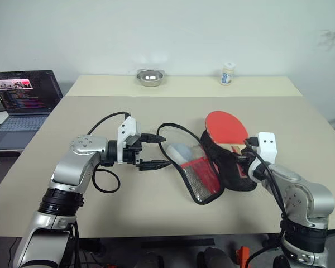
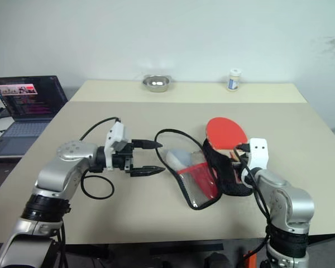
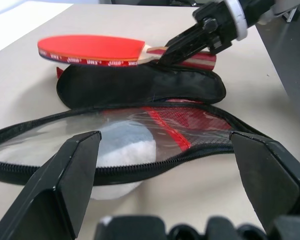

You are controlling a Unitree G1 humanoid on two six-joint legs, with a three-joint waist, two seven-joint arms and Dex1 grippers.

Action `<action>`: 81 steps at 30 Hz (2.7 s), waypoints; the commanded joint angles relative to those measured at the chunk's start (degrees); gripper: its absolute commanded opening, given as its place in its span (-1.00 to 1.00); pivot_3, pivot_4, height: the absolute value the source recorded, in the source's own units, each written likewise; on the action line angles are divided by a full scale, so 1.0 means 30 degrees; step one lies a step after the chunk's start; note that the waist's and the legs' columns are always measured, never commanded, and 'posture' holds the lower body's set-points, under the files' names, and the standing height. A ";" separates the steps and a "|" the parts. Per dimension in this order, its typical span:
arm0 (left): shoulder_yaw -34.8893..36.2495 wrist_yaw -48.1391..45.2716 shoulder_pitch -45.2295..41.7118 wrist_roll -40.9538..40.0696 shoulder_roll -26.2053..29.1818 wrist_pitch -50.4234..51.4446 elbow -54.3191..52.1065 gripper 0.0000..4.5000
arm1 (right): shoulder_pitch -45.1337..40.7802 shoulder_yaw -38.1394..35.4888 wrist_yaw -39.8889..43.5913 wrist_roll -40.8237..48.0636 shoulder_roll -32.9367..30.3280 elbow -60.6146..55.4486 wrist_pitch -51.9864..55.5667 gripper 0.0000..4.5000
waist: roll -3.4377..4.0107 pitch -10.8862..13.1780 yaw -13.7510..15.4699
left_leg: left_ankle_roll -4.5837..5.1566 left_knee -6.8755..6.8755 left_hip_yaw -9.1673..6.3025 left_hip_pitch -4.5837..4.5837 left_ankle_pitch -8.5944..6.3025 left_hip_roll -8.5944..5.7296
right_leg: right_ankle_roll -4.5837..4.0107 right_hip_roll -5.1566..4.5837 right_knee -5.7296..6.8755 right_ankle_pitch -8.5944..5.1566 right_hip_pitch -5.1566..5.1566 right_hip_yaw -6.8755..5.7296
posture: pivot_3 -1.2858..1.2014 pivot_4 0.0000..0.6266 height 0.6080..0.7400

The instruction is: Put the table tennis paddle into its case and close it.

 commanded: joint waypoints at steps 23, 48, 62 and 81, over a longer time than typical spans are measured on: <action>0.0422 0.0205 -0.0121 0.0007 0.0081 -0.0396 -0.0564 1.00 | 0.1901 0.1853 -0.0185 -0.1481 0.0244 0.1398 -0.2855 -0.51 | -0.0004 -0.0002 -0.0034 | 0.0001 -0.0022 -0.0018 -0.0017 -0.0001 0.0011 | -0.0002 0.0018 -0.0006 -0.0005 -0.0019 -0.0010 | 0.03 -0.52 1.00; -0.0632 -0.0067 0.1344 0.2079 0.1765 -0.0188 0.0472 1.00 | 0.2225 -0.1183 1.0204 0.5977 -0.9161 -0.4869 -0.2816 0.99 | -0.0011 -0.0004 0.0022 | 0.0007 -0.0019 -0.0045 -0.0014 -0.0005 0.0008 | 0.0034 0.0012 -0.0032 -0.0026 0.0008 -0.0036 | 0.03 -0.52 1.00; -0.1512 -0.0061 -0.0062 0.1660 -0.0954 0.1111 0.1122 -0.99 | 0.3748 -0.5134 1.2704 1.1277 -1.3727 -0.5088 -0.3523 1.00 | -0.0040 -0.0009 0.0143 | 0.0010 -0.0013 -0.0048 -0.0025 -0.0006 0.0005 | 0.0033 0.0001 -0.0045 -0.0024 0.0015 -0.0033 | 0.03 -0.52 1.00; -0.3067 0.5323 -0.8828 0.4516 -1.2751 -0.4271 1.5277 -0.99 | 0.4662 -0.5579 1.0706 1.2331 -1.5542 -0.4335 -0.4705 1.00 | -0.0071 -0.0004 0.0513 | 0.0038 0.0078 -0.0108 -0.0082 -0.0015 -0.0025 | 0.0137 0.0042 -0.0052 -0.0024 0.0007 -0.0026 | 0.03 -0.52 1.00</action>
